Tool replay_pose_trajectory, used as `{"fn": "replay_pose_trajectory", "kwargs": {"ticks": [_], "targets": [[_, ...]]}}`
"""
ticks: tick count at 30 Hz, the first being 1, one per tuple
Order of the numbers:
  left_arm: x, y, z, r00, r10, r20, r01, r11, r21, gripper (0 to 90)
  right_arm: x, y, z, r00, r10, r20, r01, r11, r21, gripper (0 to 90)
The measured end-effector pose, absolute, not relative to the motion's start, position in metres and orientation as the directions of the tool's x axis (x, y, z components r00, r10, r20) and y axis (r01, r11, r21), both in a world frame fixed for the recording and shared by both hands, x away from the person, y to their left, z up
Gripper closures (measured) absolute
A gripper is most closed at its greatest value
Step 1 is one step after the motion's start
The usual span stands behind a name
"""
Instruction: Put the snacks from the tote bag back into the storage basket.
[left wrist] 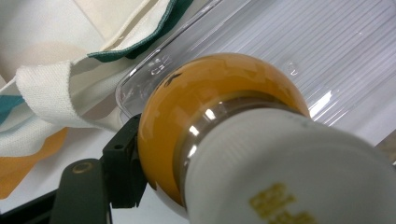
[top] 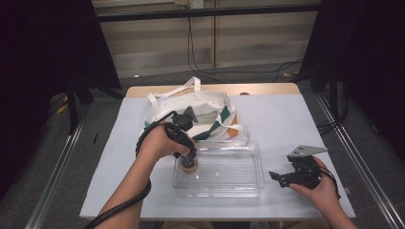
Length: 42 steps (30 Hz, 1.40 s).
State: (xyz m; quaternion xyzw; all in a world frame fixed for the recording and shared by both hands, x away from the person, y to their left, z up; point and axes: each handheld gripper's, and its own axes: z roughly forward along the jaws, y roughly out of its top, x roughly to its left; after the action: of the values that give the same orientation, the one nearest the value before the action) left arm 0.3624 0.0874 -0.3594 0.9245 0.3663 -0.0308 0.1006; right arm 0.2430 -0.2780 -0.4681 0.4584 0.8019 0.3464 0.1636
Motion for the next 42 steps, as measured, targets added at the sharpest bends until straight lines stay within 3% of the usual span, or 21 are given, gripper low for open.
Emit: {"fn": "replay_pose_trajectory", "kwargs": {"ticks": [6, 22, 42], "targets": [[0.362, 0.089, -0.360, 0.725, 0.674, -0.143, 0.689, -0.704, 0.174, 28.6, 0.243, -0.277, -0.468, -0.525, 0.849, 0.055, 0.624, 0.340, 0.703, 5.6], [0.358, 0.106, -0.361, 0.678, 0.714, -0.173, 0.734, -0.647, 0.207, 15.2, 0.246, -0.274, -0.468, -0.537, 0.842, 0.055, 0.617, 0.347, 0.706, 5.6], [0.348, 0.123, -0.364, 0.670, 0.720, -0.181, 0.742, -0.635, 0.217, 13.7, 0.250, -0.269, -0.468, -0.538, 0.841, 0.060, 0.626, 0.351, 0.697, 5.6]]}}
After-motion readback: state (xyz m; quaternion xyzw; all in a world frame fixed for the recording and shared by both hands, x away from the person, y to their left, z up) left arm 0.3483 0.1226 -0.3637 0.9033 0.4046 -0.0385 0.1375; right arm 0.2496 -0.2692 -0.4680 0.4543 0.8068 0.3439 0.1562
